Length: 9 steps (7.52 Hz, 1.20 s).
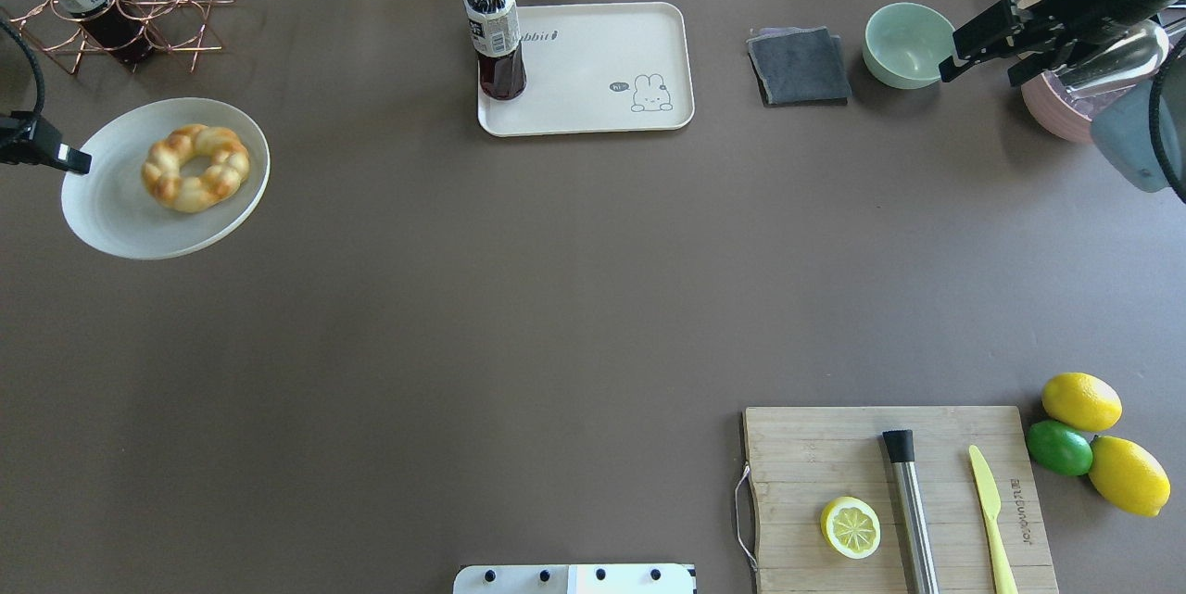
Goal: Place donut on tray
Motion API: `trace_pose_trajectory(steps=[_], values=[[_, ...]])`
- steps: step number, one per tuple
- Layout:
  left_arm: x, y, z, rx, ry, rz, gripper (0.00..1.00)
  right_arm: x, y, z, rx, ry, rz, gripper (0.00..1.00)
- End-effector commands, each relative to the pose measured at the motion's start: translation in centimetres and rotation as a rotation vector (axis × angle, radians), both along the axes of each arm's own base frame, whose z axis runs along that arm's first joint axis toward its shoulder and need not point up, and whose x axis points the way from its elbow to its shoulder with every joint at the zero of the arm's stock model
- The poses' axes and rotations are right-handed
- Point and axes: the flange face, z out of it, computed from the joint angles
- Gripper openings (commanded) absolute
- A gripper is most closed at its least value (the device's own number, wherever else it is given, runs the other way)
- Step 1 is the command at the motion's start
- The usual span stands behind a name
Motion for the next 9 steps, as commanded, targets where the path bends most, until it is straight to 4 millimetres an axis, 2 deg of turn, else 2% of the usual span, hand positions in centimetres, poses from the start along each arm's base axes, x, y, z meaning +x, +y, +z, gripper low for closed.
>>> trace_pose_trajectory(steps=[1, 2, 3, 4, 5, 7, 8, 9], values=[[1.5, -2.4, -5.8, -0.09, 0.058, -0.072, 0.0, -5.5, 1.2, -1.8, -0.013, -0.087, 0.03, 1.0], [3.0, -2.9, -7.4, -0.143, 0.069, -0.107, 0.0, -6.8, 1.9, -2.5, -0.009, -0.115, 0.026, 1.0], [5.7, -3.2, -8.8, -0.146, 0.055, -0.12, 0.0, -7.6, 2.7, -3.7, -0.016, -0.15, 0.033, 1.0], [8.8, -2.9, -10.4, -0.154, 0.052, -0.137, 0.0, -8.5, 3.9, -5.2, -0.025, -0.192, 0.038, 1.0], [10.8, -2.2, -11.9, -0.171, 0.067, -0.14, 0.0, -9.1, 5.0, -6.6, -0.038, -0.222, 0.04, 1.0], [13.5, 0.5, -14.6, -0.179, 0.093, -0.153, 0.0, -9.7, 7.2, -8.6, -0.071, -0.255, 0.039, 1.0], [15.1, 3.0, -16.8, -0.199, 0.125, -0.154, 0.0, -10.0, 8.7, -9.3, -0.062, -0.268, 0.02, 1.0], [17.1, 4.8, -18.1, -0.232, 0.109, -0.158, 0.0, -11.1, 10.4, -9.9, -0.058, -0.275, -0.004, 1.0]])
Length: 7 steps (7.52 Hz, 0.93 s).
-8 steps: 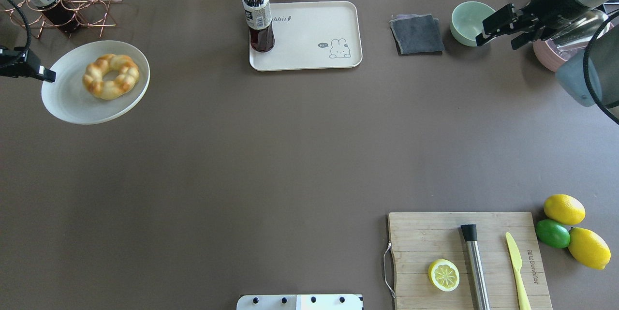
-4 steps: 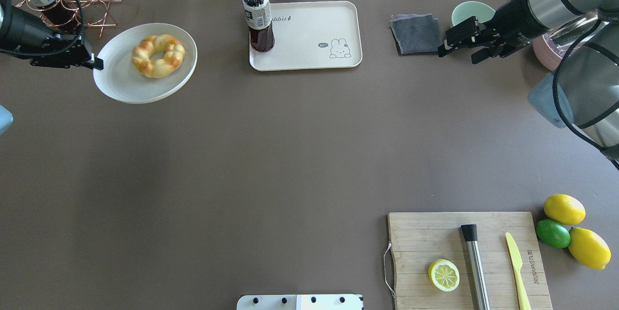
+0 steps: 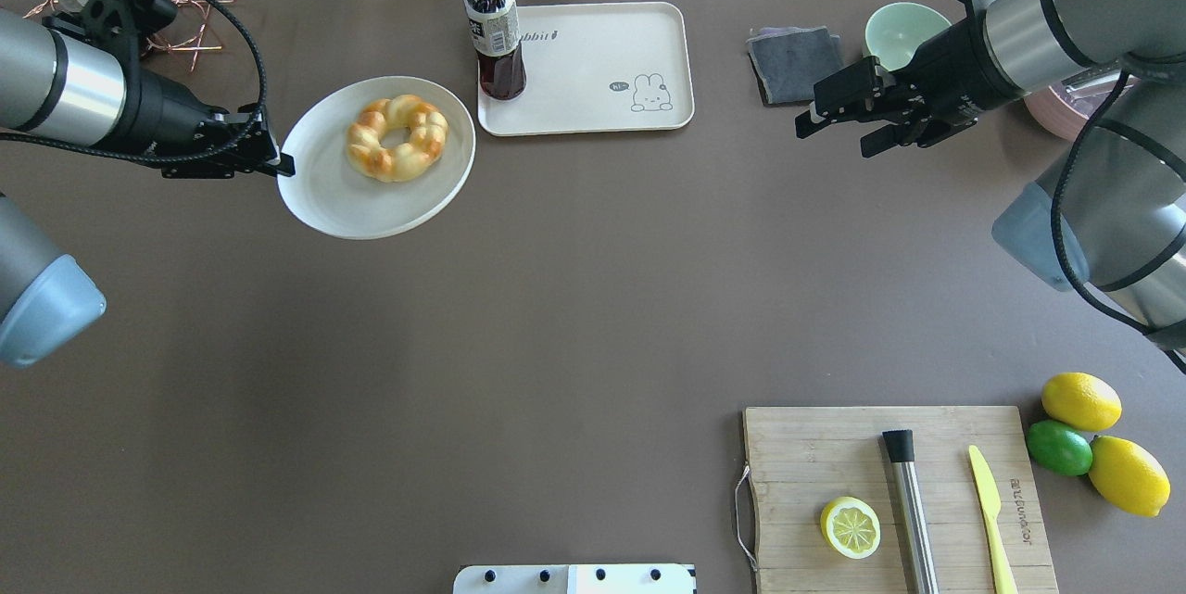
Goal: Place donut on tray
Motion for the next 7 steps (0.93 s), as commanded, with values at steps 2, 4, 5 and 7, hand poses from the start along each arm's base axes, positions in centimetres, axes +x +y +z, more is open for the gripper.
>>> trace_pose_trajectory(steps=[2, 4, 5, 7], values=[[6.7, 6.1, -8.0, -0.04, -0.074, -0.049, 0.0, -3.9, 4.7, -2.1, 0.034, -0.016, -0.044, 1.0], [9.9, 9.1, -10.5, -0.091, -0.058, -0.102, 0.0, -5.5, 6.0, -2.4, -0.022, -0.024, -0.058, 1.0], [11.7, 10.5, -12.3, -0.107, -0.082, -0.127, 0.0, -6.6, 6.6, -2.4, -0.018, -0.016, -0.059, 1.0], [15.7, 14.0, -16.6, -0.108, -0.124, -0.178, 0.0, -8.0, 7.8, -2.7, -0.025, -0.013, -0.062, 1.0]])
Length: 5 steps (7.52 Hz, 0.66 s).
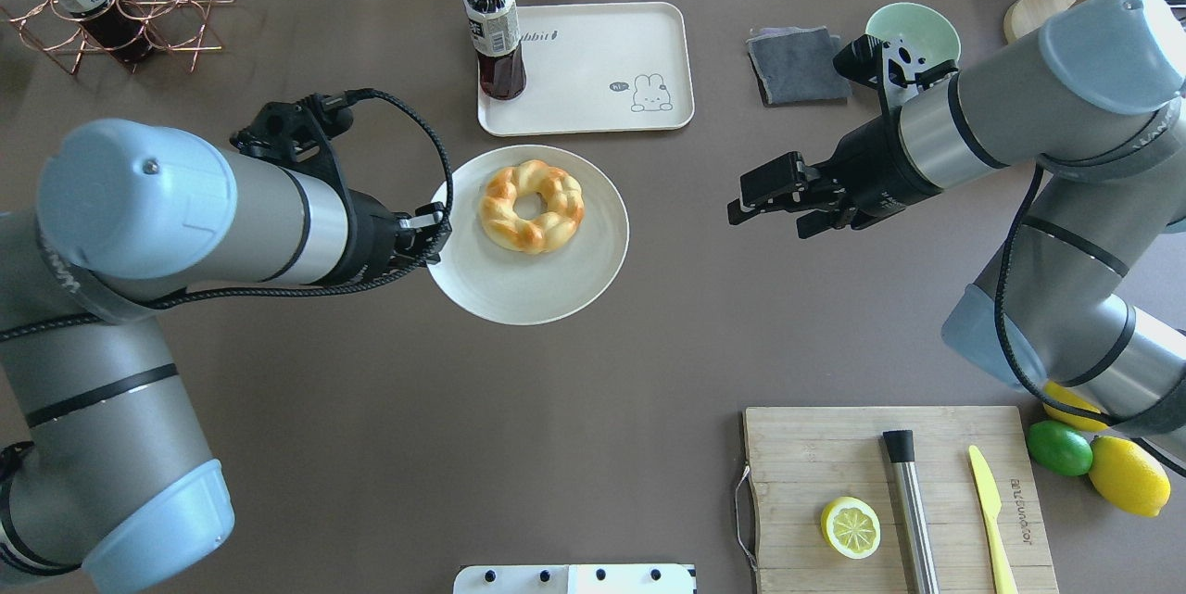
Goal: Place donut on tray
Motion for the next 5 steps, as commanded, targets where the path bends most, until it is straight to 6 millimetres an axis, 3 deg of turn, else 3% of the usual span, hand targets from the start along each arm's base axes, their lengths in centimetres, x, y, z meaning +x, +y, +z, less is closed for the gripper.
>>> trace_pose_trajectory(steps=[1, 3, 5], values=[[4.6, 4.4, -4.1, -0.012, -0.034, -0.059, 0.0, -1.5, 1.4, -0.5, -0.013, 0.0, -0.012, 1.0], [6.6, 6.1, -4.4, 0.0, -0.043, -0.068, 0.0, -0.8, 2.2, -1.8, -0.001, -0.023, -0.011, 1.0], [7.6, 6.0, -4.8, -0.019, -0.05, -0.078, 0.0, -2.6, 3.4, -2.2, -0.024, -0.023, -0.015, 1.0]])
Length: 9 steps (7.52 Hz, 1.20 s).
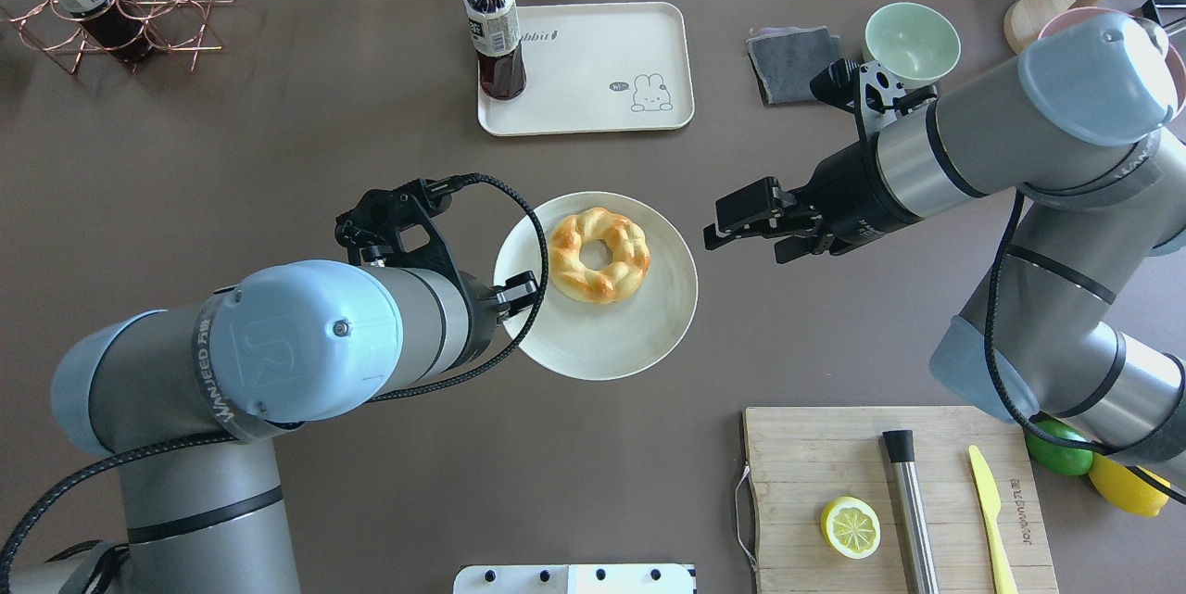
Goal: Place donut on tray
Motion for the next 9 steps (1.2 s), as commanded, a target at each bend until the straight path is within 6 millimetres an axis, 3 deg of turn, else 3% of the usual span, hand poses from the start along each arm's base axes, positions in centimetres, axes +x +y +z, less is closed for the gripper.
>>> trace_pose_trajectory(steps=[1, 4, 5, 6, 8, 9], values=[[1.0, 0.3, -0.9, -0.03, 0.007, -0.017, 0.0, -2.9, 1.9, -0.1, -0.001, 0.014, 0.01, 1.0], [0.9, 0.4, -1.6, -0.035, 0.013, -0.021, 0.0, -3.9, 2.3, 0.4, -0.005, 0.031, 0.03, 0.96], [0.9, 0.4, -1.7, -0.037, 0.015, -0.023, 0.0, -4.3, 2.6, 0.4, -0.013, 0.035, 0.032, 0.75], [0.9, 0.4, -1.7, -0.045, 0.019, -0.028, 0.0, -4.6, 2.5, 0.1, -0.014, 0.05, 0.052, 0.6], [1.9, 1.6, -1.4, -0.022, 0.005, -0.036, 0.0, -4.3, 2.8, -0.5, -0.005, 0.04, 0.054, 0.39], [2.7, 2.5, -1.5, -0.004, -0.001, -0.042, 0.0, -4.2, 2.8, -0.6, -0.004, 0.039, 0.054, 0.39]])
